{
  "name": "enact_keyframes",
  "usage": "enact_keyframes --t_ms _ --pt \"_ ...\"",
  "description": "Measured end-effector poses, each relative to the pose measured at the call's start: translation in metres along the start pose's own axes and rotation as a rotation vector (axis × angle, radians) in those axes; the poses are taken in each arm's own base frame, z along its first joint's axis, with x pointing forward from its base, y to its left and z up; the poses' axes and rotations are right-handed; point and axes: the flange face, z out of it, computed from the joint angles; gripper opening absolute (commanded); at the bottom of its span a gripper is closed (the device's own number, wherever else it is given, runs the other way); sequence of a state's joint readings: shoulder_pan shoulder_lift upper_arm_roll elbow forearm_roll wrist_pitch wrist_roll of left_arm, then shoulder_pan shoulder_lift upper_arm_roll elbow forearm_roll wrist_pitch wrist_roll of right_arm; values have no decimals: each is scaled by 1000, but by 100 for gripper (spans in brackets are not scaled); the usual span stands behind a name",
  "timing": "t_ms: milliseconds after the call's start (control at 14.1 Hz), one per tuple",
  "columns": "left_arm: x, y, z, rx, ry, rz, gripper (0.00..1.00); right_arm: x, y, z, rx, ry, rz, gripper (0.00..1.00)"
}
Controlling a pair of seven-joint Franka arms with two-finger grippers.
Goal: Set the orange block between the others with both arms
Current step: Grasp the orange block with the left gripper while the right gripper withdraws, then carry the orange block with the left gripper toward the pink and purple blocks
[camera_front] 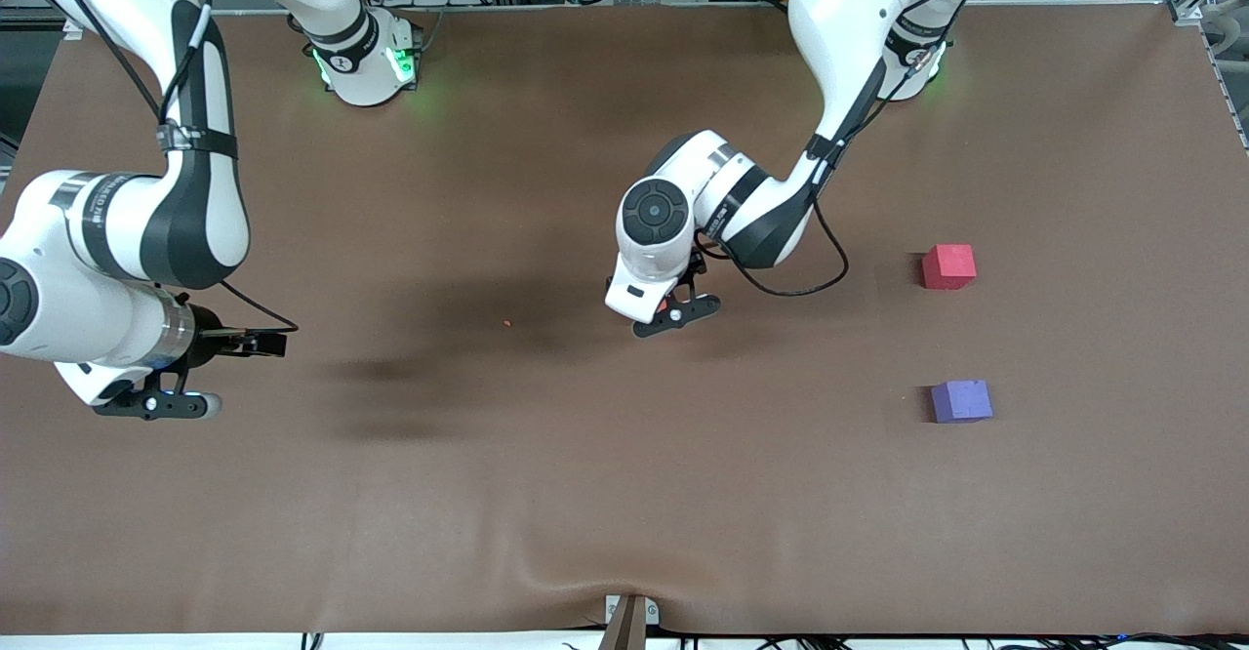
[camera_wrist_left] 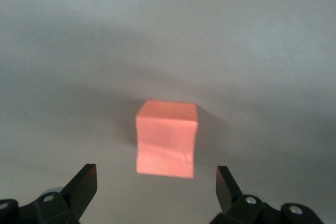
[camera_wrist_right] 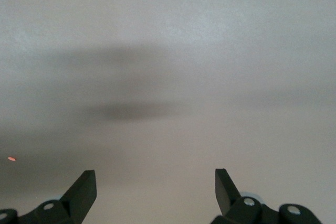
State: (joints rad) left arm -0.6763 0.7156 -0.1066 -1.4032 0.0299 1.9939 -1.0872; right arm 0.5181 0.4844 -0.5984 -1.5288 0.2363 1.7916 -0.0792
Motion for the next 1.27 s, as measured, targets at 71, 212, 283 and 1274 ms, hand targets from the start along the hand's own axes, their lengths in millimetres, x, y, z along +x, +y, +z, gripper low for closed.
enact_keyframes --t_ms 71,212,283,1274 --pt "-2 0 7 15 7 6 100 1 -3 -2 -1 8 -2 100" --pt "-8 3 19 28 6 8 100 3 -12 -7 -3 38 16 100" --pt "-10 5 24 28 6 4 100 4 -18 -9 -4 53 34 100" --pt "-5 6 55 8 15 -30 85 -45 11 -108 74 77 111 100"
